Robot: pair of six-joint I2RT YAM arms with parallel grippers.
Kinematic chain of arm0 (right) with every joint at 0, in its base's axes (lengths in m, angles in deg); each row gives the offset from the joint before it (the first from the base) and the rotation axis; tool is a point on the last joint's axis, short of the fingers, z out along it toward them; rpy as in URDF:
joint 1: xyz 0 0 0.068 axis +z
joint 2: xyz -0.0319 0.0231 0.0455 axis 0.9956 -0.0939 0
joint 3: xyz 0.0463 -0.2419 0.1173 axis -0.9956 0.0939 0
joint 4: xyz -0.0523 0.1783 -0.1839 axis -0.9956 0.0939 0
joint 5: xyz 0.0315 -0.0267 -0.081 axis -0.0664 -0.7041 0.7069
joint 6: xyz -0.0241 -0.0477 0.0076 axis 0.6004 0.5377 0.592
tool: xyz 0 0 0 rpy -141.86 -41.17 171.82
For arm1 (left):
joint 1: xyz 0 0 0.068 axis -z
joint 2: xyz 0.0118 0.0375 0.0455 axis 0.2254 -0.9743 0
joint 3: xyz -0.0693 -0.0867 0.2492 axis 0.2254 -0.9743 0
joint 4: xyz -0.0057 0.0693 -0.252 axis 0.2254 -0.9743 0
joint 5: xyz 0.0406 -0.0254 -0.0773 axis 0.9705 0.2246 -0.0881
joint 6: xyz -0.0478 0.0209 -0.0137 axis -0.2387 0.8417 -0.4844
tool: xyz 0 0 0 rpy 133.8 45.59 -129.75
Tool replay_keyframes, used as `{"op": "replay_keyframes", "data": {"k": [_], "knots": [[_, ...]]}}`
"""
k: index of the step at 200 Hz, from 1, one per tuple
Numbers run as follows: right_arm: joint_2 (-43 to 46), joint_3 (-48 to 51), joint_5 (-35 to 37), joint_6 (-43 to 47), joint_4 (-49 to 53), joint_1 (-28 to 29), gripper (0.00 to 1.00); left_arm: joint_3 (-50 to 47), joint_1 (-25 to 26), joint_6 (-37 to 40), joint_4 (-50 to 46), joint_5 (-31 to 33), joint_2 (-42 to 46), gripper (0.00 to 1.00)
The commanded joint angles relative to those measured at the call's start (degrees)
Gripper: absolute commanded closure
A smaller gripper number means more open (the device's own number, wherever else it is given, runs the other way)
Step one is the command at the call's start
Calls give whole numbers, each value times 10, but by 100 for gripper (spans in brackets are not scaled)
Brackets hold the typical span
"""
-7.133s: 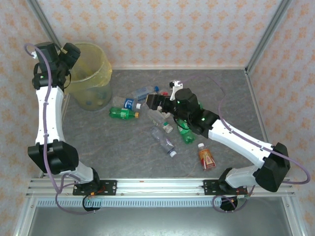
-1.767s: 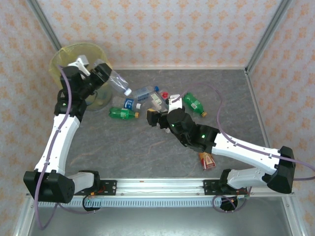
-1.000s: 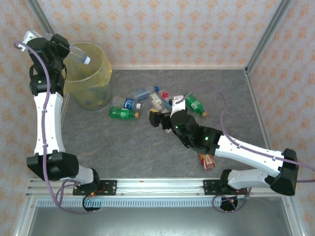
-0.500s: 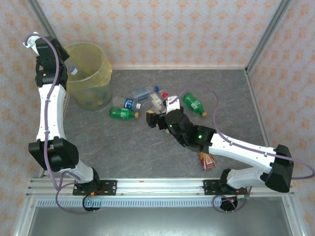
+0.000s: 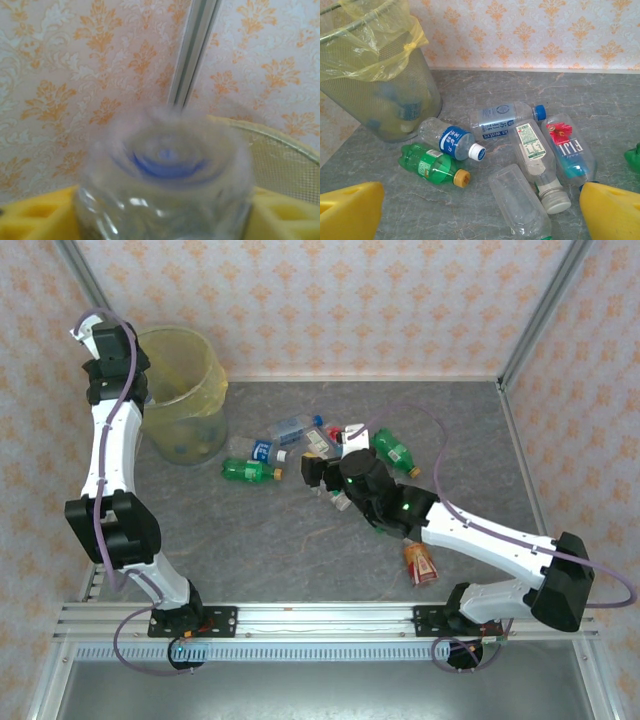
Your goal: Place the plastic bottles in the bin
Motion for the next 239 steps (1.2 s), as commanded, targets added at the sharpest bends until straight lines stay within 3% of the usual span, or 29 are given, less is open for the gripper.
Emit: {"op": "replay_keyframes", "data": {"k": [1,11,99,165,192,217,239], "knots": [[-6,-21,-3,10,-13,-3,0,22,-6,3,-7,18,6,9],[-7,-21,-3,10,-14,-4,0,23,-6,2,-9,17,10,1],[1,-12,-12,-7,-15,-5,0,0,12,-41,-22,-58,77,1],[24,15,-10,-53,-12,-5,0,-69,106,-73,-48,-89,139,2],[31,31,-5,-75,-16,-5,0,-116,129,-123,-64,-125,166,5],[38,38,-3,-86,-12,-5,0,-207,135,-206,-47,-190,208,9],[43,43,-2,-89,-12,-5,0,-290,154,-261,-36,-210,249,12]]}}
